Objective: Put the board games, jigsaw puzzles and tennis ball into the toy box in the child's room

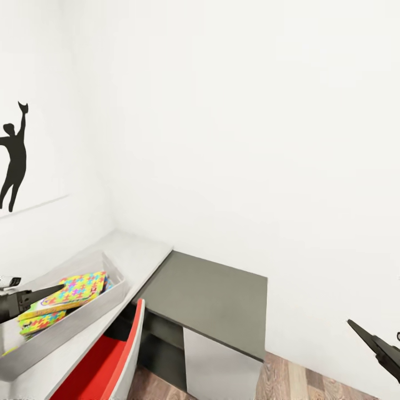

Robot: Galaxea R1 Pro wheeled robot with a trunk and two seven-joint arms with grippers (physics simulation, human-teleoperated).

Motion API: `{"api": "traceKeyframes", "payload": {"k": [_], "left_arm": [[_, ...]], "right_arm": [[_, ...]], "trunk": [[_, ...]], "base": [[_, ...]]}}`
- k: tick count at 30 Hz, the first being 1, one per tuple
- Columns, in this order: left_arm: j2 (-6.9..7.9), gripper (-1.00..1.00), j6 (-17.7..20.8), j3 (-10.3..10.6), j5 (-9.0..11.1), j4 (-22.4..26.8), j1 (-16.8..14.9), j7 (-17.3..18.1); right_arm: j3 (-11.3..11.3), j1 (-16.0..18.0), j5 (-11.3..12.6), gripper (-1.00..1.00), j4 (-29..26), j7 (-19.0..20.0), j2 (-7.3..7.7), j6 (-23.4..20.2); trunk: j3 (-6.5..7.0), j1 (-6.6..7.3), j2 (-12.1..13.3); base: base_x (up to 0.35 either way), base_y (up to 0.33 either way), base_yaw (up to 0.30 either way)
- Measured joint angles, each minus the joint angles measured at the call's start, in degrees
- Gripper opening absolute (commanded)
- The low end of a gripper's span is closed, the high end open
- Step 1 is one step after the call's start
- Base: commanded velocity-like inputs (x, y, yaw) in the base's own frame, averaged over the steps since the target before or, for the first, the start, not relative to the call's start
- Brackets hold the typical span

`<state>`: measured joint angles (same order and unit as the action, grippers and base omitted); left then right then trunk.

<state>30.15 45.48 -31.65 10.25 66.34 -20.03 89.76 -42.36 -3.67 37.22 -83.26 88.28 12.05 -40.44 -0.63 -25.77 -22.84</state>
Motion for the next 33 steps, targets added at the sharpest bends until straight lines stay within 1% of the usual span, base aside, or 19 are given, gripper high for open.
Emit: {"api": "traceKeyframes", "payload": {"k": [4, 11, 18, 27, 33], "left_arm": [[-0.95, 1.00, 0.01, 0.03, 0.00, 0.99, 0.02, 0.00], [-1.07, 1.00, 0.05, 0.08, 0.00, 1.33, 0.05, 0.00], [-1.15, 1.00, 0.05, 0.10, 0.00, 1.43, 0.03, 0.00], [-1.15, 1.00, -0.02, 0.10, 0.02, 1.42, 0.04, 0.00], [-1.15, 1.00, -0.03, 0.10, 0.00, 1.46, 0.03, 0.00]], "right_arm": [[-0.02, 0.00, -0.02, 1.00, -0.03, -0.14, 0.05, 0.00], [-0.02, 0.00, 0.03, 1.00, -0.06, -0.25, -0.01, 0.00], [-0.02, 0.01, 0.17, 1.00, 0.03, -0.14, -0.02, 0.00], [-0.03, 0.01, 0.15, 1.00, 0.01, -0.03, -0.01, 0.00], [-0.02, 0.01, 0.21, 1.00, 0.04, -0.01, 0.05, 0.00]], "trunk": [[0.03, 0.01, 0.00], [0.08, 0.01, -0.01], [0.52, 0.01, -0.05], [1.26, 0.01, -0.05], [1.77, 0.01, -0.05]], "base": [[-0.025, 0.001, -0.017], [-0.004, 0.000, -0.018], [0.000, -0.004, -0.129], [0.000, -0.204, -0.157], [0.000, -0.071, -0.169]]}}
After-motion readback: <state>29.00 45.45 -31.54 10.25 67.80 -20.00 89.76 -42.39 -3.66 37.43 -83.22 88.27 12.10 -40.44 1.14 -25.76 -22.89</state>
